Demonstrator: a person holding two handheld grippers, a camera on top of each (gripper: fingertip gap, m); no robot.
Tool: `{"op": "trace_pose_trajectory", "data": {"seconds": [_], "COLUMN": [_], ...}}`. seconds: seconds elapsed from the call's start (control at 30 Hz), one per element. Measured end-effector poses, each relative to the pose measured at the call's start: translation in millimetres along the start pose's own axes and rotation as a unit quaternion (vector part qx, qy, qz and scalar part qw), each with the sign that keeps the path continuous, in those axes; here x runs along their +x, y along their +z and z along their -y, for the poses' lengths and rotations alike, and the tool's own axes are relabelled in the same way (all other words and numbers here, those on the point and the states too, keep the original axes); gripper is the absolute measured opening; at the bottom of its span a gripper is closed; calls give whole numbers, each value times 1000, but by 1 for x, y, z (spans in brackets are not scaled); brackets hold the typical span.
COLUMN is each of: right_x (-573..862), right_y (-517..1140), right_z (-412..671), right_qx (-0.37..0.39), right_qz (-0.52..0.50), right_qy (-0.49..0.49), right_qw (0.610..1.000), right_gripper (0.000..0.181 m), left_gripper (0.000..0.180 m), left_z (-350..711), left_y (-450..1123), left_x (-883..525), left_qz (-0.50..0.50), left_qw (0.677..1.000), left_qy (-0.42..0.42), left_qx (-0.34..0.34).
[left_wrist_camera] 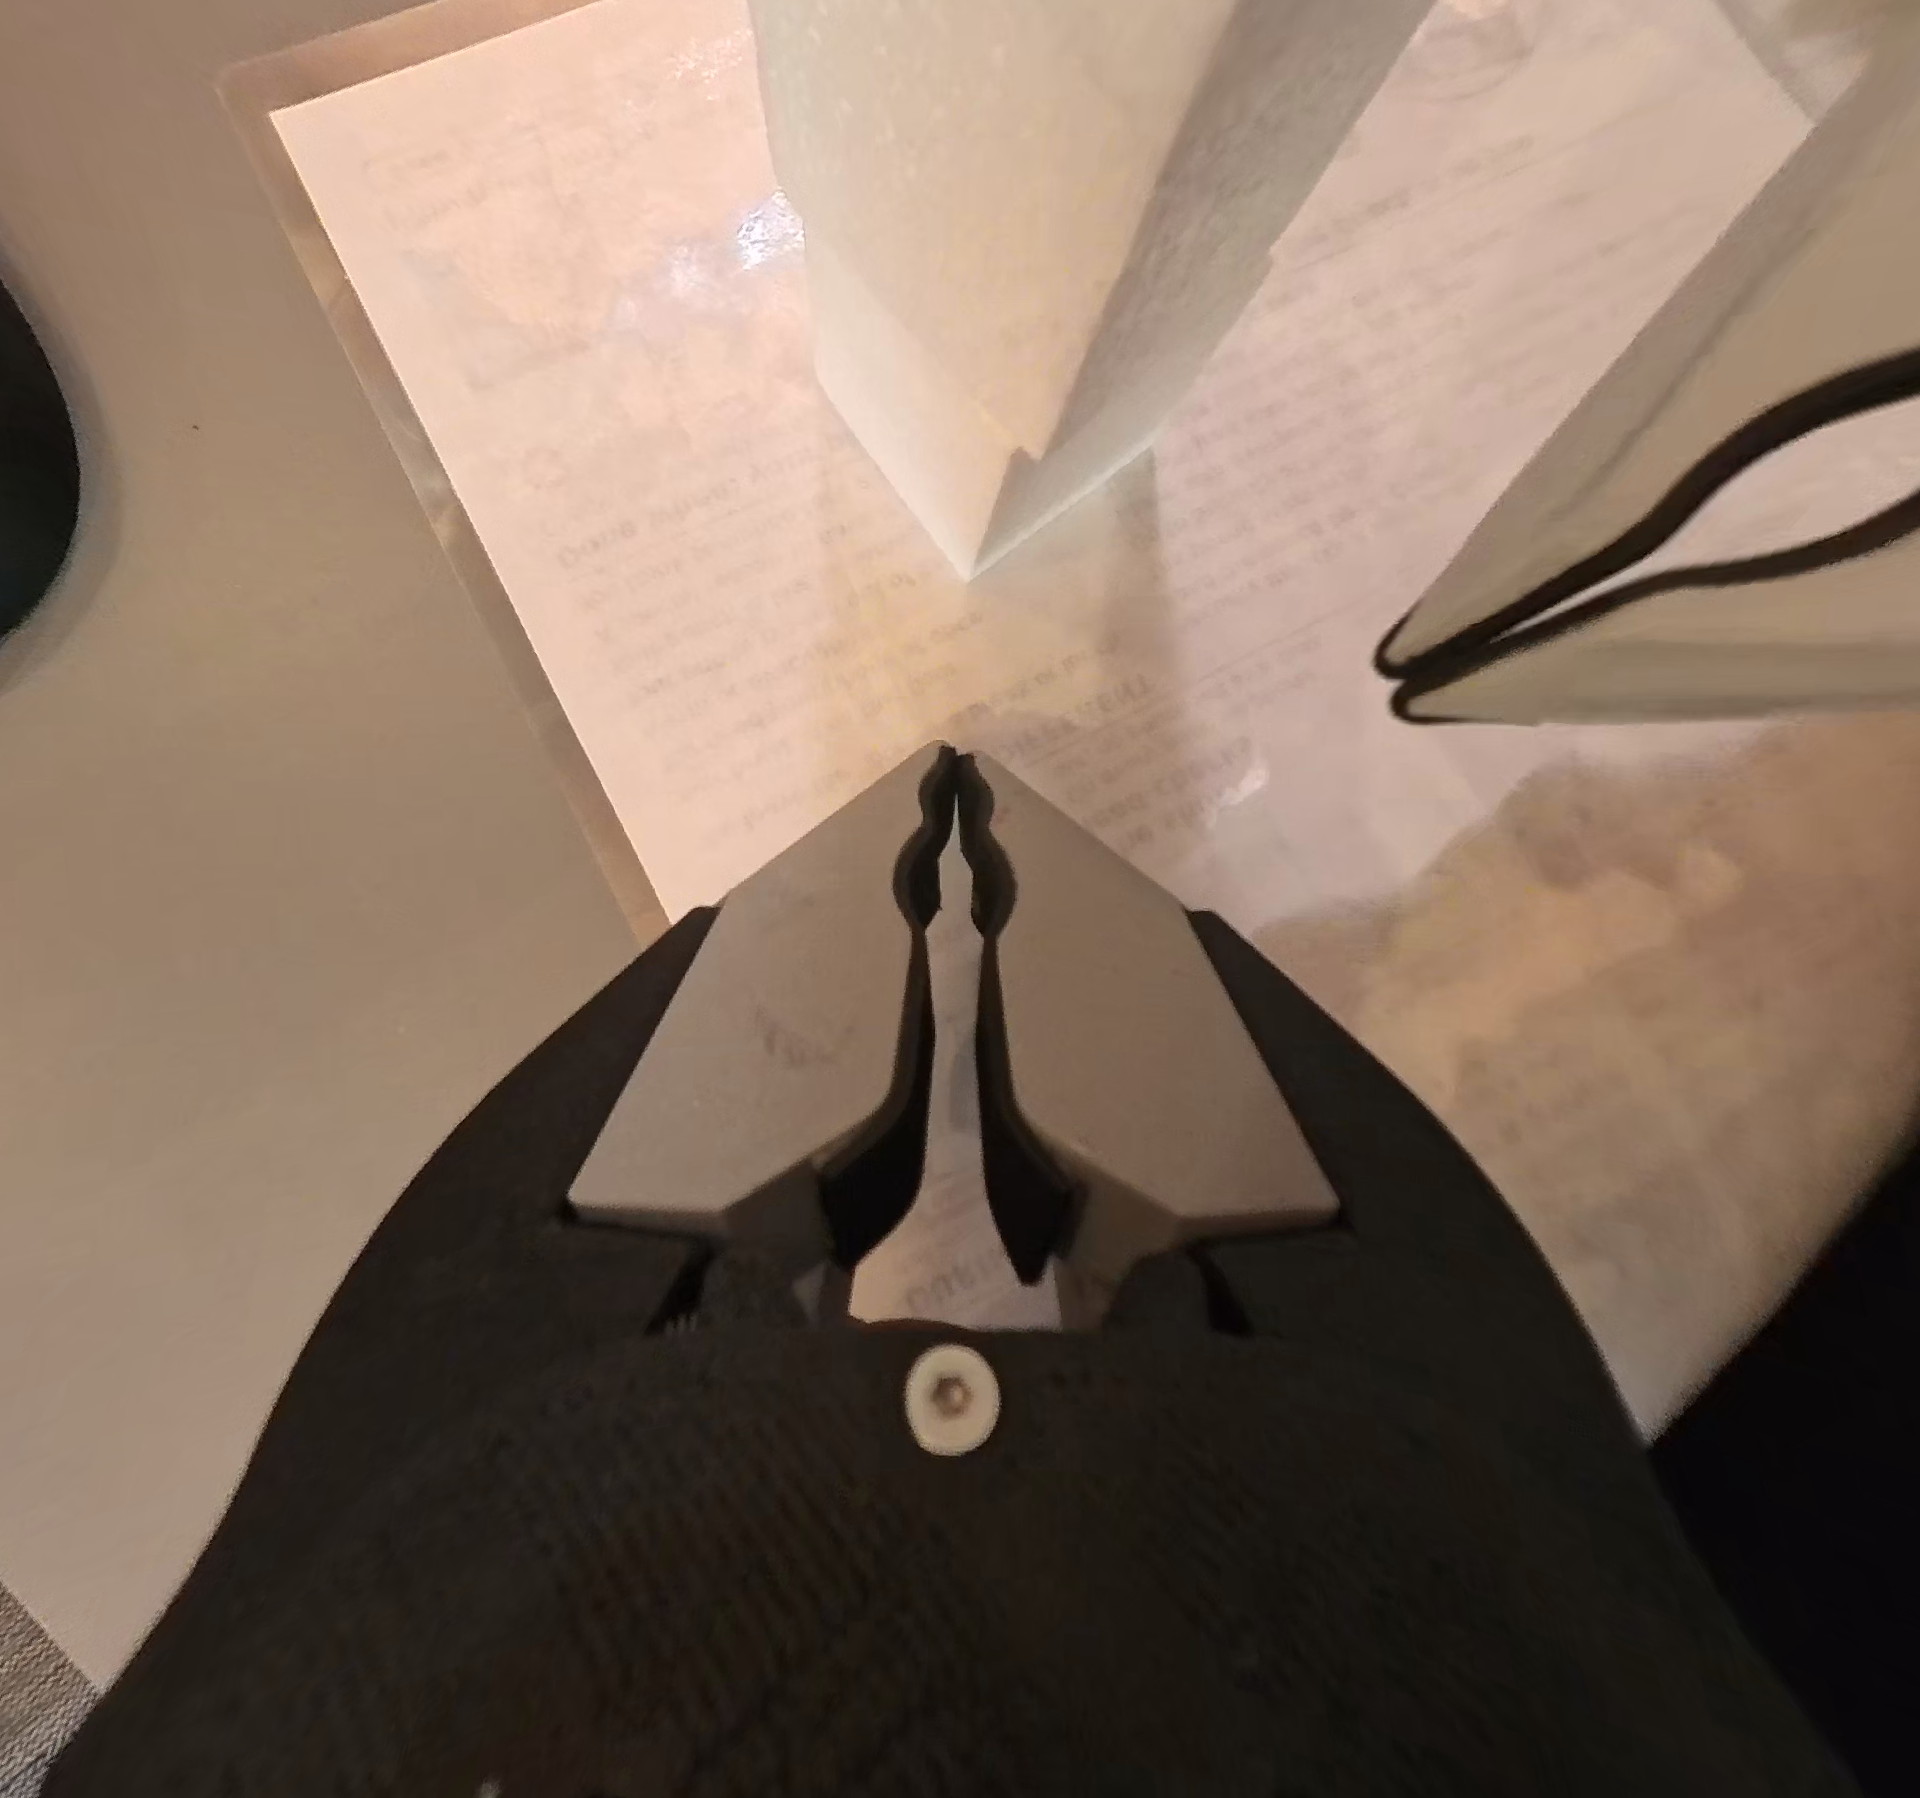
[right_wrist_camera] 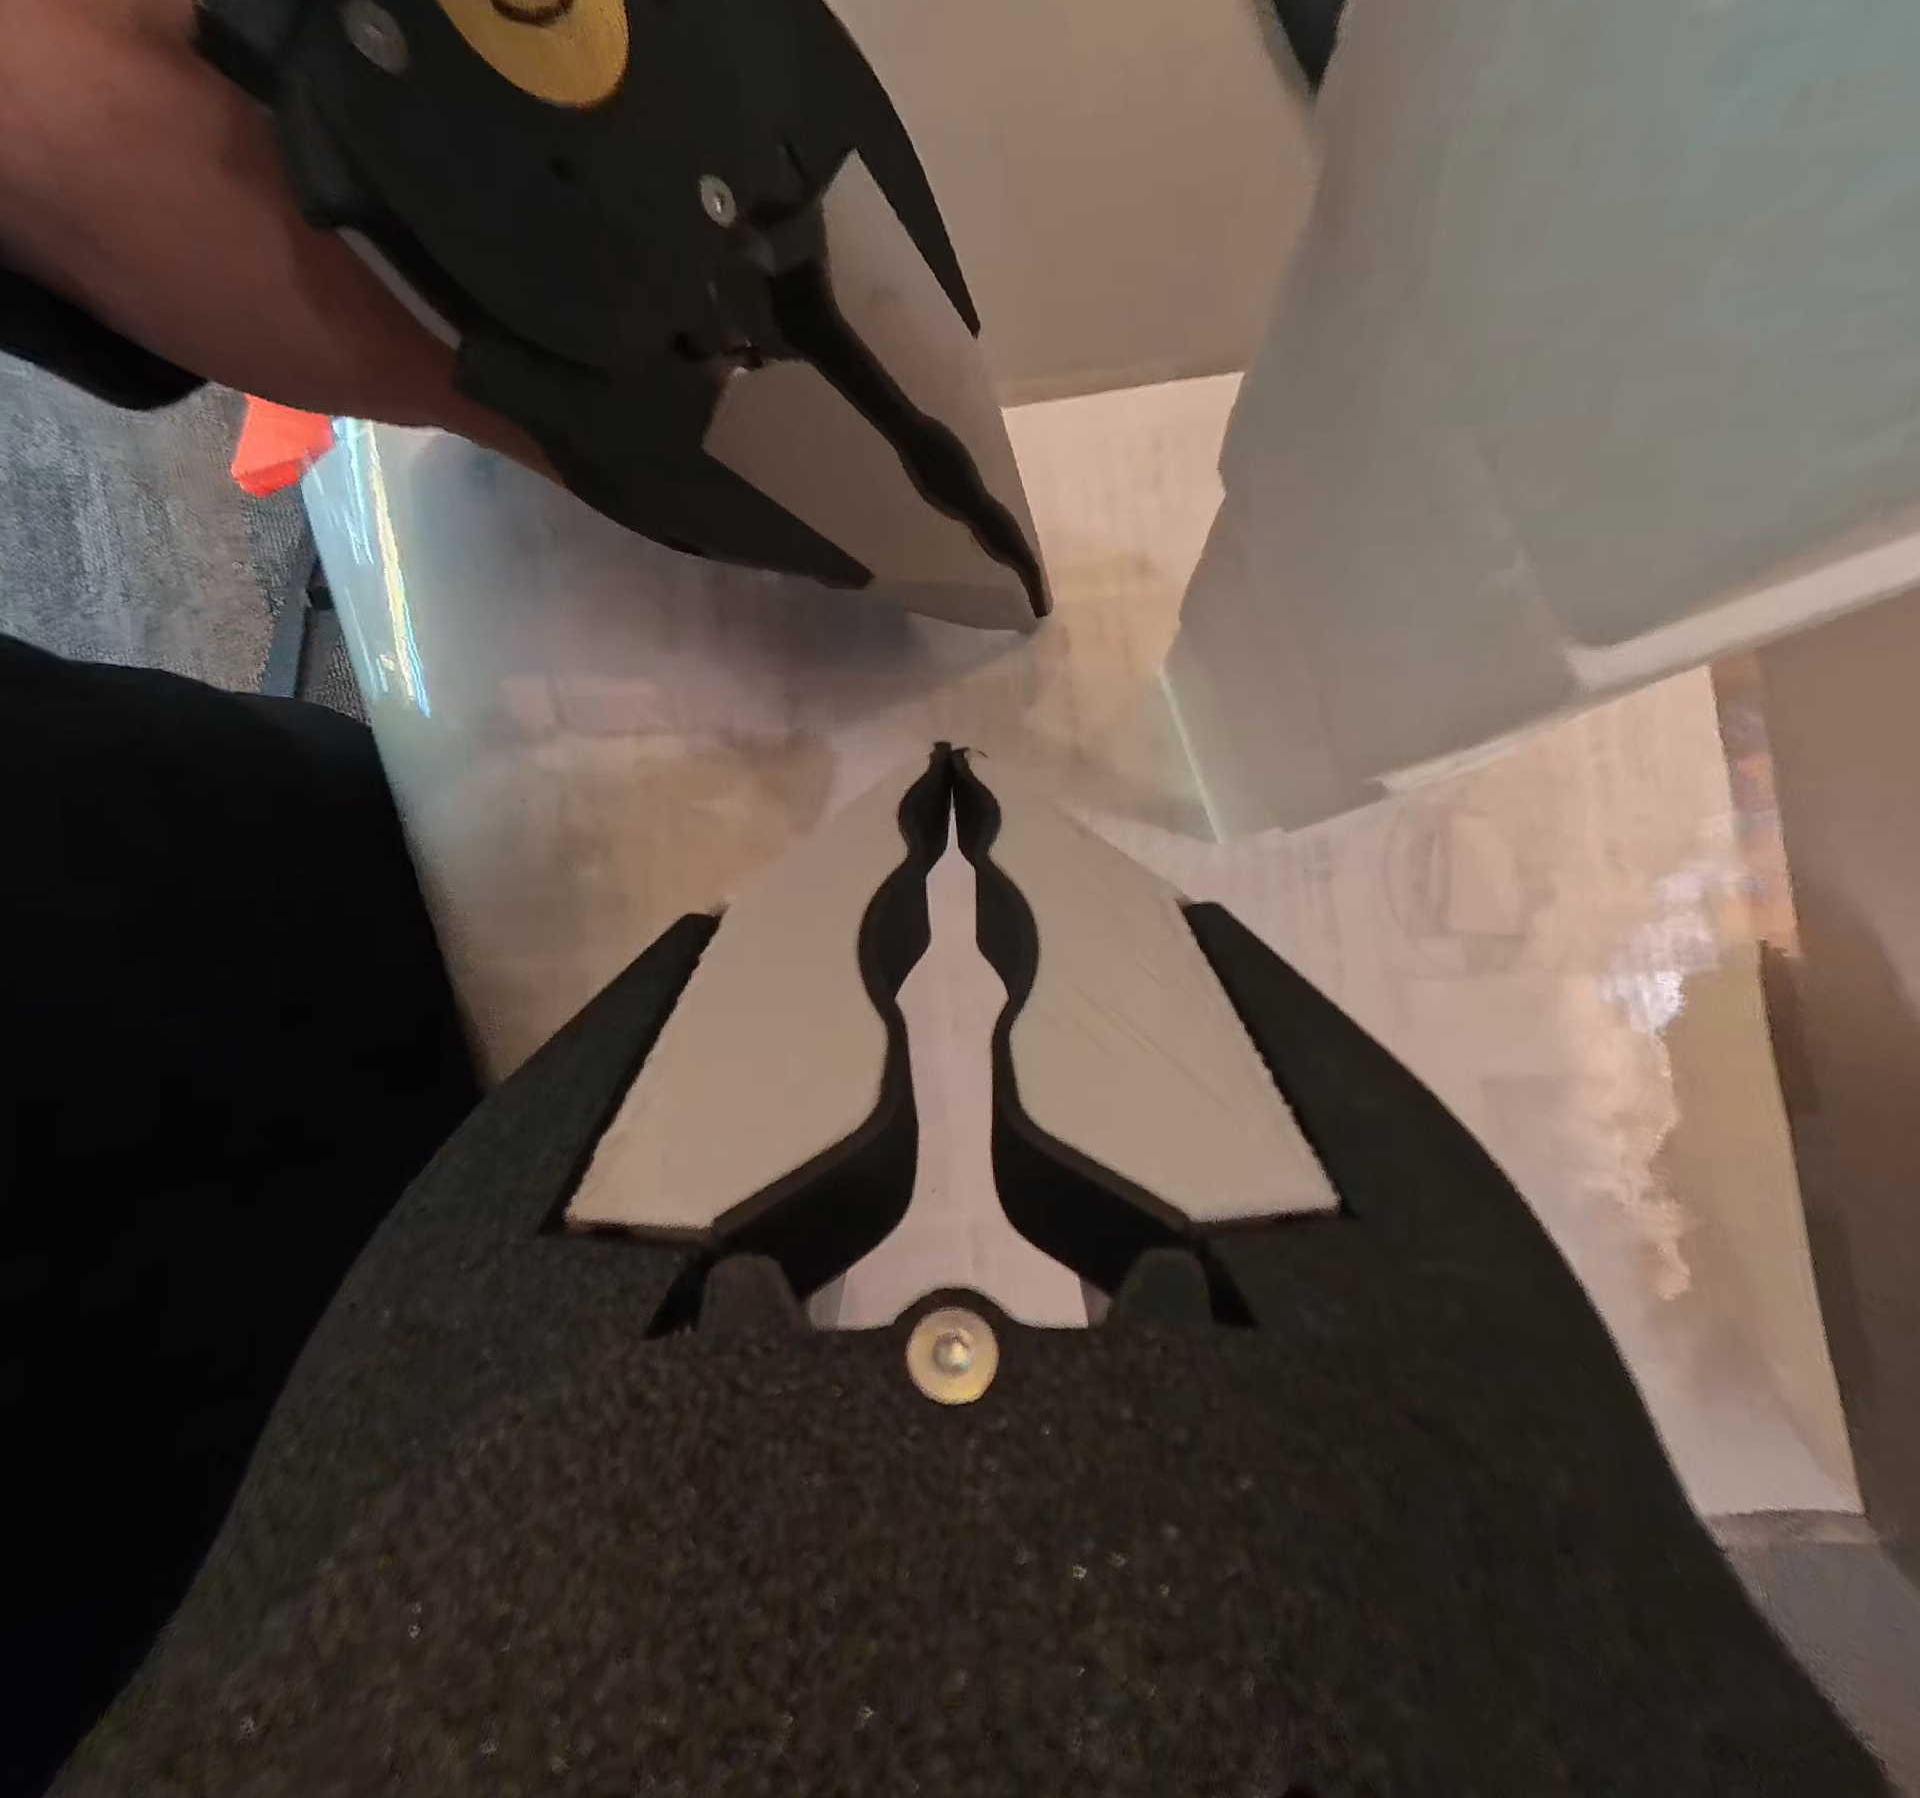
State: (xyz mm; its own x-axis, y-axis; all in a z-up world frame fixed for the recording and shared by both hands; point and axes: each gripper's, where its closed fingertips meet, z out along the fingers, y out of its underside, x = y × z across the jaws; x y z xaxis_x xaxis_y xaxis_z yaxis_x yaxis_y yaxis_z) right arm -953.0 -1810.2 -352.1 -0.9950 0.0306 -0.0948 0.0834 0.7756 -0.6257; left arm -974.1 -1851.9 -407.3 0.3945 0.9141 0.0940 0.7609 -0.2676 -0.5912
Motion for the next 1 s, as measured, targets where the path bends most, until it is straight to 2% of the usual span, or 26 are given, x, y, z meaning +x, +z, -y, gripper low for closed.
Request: {"op": "trace_pose_trajectory", "data": {"seconds": [0.73, 1.0], "right_x": [2, -20], "right_y": [31, 38], "right_z": [6, 1], "right_qx": [-4, -14], "right_qz": [-10, 47], "right_qy": [-17, -32], "right_qw": [1000, 998], "right_gripper": [0, 0], "left_gripper": [0, 0], "left_z": [0, 0], "left_y": [0, 0], "left_x": [0, 0], "left_qz": [0, -1], "left_qw": [1000, 1000], "left_qy": [-1, -2], "left_qx": [0, 1]}}
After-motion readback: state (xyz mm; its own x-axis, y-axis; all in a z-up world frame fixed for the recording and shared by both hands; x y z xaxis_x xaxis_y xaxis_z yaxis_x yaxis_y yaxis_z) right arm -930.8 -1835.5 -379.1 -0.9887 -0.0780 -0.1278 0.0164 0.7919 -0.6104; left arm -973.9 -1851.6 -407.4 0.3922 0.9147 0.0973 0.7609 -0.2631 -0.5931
